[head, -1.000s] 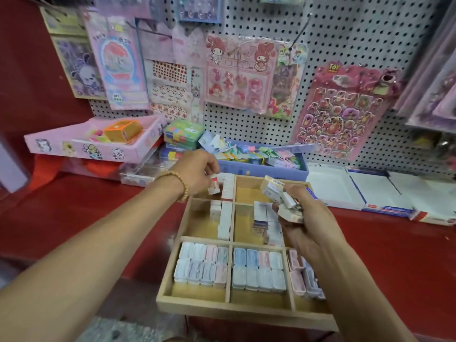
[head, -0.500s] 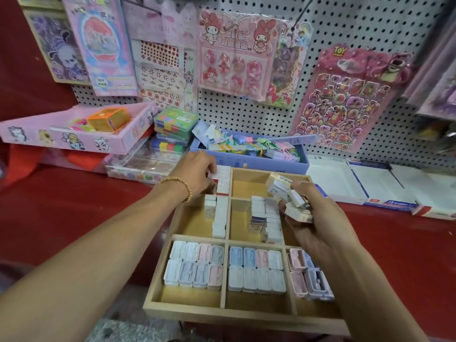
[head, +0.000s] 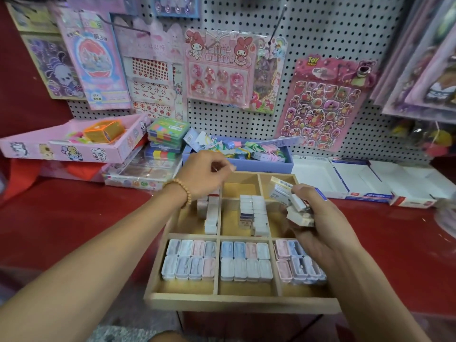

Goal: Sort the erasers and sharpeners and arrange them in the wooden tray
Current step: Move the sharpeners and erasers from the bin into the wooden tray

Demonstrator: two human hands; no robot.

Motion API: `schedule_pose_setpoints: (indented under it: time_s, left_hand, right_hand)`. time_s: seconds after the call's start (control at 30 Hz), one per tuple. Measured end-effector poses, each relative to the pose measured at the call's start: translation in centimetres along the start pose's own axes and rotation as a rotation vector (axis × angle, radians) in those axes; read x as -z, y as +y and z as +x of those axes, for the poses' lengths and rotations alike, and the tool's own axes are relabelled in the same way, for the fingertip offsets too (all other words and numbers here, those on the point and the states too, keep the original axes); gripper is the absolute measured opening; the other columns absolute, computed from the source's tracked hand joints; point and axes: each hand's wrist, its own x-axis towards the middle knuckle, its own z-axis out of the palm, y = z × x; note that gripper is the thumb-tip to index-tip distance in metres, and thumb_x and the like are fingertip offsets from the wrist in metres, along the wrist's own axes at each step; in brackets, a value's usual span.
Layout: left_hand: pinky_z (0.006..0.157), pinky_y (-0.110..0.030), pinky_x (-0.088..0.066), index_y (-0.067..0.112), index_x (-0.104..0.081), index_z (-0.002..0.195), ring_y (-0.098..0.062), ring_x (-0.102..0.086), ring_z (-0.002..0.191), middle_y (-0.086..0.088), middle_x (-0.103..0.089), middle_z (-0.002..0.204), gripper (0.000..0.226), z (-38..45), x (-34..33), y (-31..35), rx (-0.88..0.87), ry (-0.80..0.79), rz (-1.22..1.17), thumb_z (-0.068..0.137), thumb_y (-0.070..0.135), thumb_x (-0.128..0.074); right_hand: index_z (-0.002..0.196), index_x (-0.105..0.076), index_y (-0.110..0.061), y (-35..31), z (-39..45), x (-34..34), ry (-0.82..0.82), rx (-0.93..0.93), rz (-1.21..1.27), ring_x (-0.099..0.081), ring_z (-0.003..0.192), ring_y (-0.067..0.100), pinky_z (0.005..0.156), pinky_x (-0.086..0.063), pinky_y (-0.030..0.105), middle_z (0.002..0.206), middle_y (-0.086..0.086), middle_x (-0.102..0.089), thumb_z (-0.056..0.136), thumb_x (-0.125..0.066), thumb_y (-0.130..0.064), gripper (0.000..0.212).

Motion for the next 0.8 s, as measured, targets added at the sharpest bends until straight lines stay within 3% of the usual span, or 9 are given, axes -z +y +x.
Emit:
schedule_pose_setpoints:
  time_s: [0.1, 0.17, 0.23, 0.4, 0.53, 0.7, 0.8]
  left_hand:
    - [0.069, -0.030, -0.058, 0.014, -0.071, 0.091, -0.017, -0.072, 0.078, -0.007, -0.072, 0.089, 0.013, -1.6, -1.1, 5.2, 0.011, -0.301, -0.407, 0.095, 0.021, -0.061]
    - [0.073, -0.034, -0.059, 0.016, -0.069, 0.095, -0.019, -0.071, 0.080, -0.008, -0.070, 0.092, 0.008, -2.2, -2.1, 7.5, 0.005, -0.424, -0.556, 0.094, 0.013, -0.061]
    - [0.072, -0.033, -0.060, 0.013, -0.068, 0.097, -0.016, -0.069, 0.078, -0.013, -0.065, 0.093, 0.012, -2.4, -2.9, 9.0, -0.011, -0.462, -0.661, 0.091, 0.003, -0.063]
    - [0.065, -0.026, -0.060, 0.007, -0.069, 0.084, -0.014, -0.067, 0.063, -0.007, -0.065, 0.076, 0.016, -2.9, -3.8, 11.4, 0.010, -0.392, -0.700, 0.079, -0.009, -0.071]
    - [0.060, -0.024, -0.055, 0.012, -0.068, 0.080, -0.019, -0.068, 0.066, -0.007, -0.065, 0.077, 0.024, -2.8, -4.6, 11.8, 0.005, -0.298, -0.590, 0.075, -0.010, -0.074]
    - [0.068, -0.020, -0.045, 0.020, -0.067, 0.090, -0.009, -0.057, 0.078, 0.008, -0.061, 0.083, 0.025, -2.3, -5.8, 10.0, -0.143, -0.271, 0.143, 0.073, 0.007, -0.081]
    - [0.072, -0.020, -0.041, 0.023, -0.063, 0.087, -0.011, -0.058, 0.088, 0.008, -0.061, 0.089, 0.020, -2.8, -7.8, 9.7, -0.203, -0.337, 0.385, 0.077, 0.013, -0.077]
  right_hand:
    - [0.079, -0.065, -0.007, -0.8, -0.8, 0.7, -0.008, 0.035, 0.007, -0.062, 0.071, 0.019, 0.056, -0.053, 0.024, 0.073, 0.010, -0.070, 0.088, -0.066, -0.005, 0.010]
    - [0.079, -0.065, -0.007, -1.6, -1.6, 1.1, -0.021, 0.059, 0.016, -0.063, 0.062, 0.016, 0.056, -0.052, 0.026, 0.066, 0.008, -0.070, 0.090, -0.064, -0.005, 0.011]
    - [0.078, -0.065, -0.008, -2.3, -2.1, 1.7, -0.017, 0.083, 0.025, -0.061, 0.053, 0.013, 0.052, -0.049, 0.025, 0.063, 0.007, -0.067, 0.090, -0.063, -0.005, 0.013]
    - [0.081, -0.066, -0.005, -3.2, -2.7, 4.0, -0.027, 0.125, 0.087, -0.055, 0.059, 0.016, 0.056, -0.043, 0.027, 0.073, 0.012, -0.062, 0.086, -0.066, -0.002, 0.005]
    - [0.081, -0.060, -0.002, -3.1, -3.5, 5.8, 0.043, 0.122, 0.142, -0.054, 0.043, 0.010, 0.037, -0.041, 0.019, 0.060, 0.008, -0.060, 0.091, -0.061, 0.001, 0.011]
    - [0.082, -0.063, -0.005, -2.7, -2.8, 8.6, 0.163, 0.095, 0.115, -0.051, 0.057, 0.019, 0.038, -0.041, 0.019, 0.075, 0.012, -0.058, 0.086, -0.068, -0.004, 0.006]
    - [0.082, -0.064, -0.004, -2.6, -2.6, 9.7, 0.179, 0.089, 0.127, -0.052, 0.057, 0.018, 0.039, -0.042, 0.019, 0.071, 0.011, -0.059, 0.085, -0.069, -0.004, 0.007]
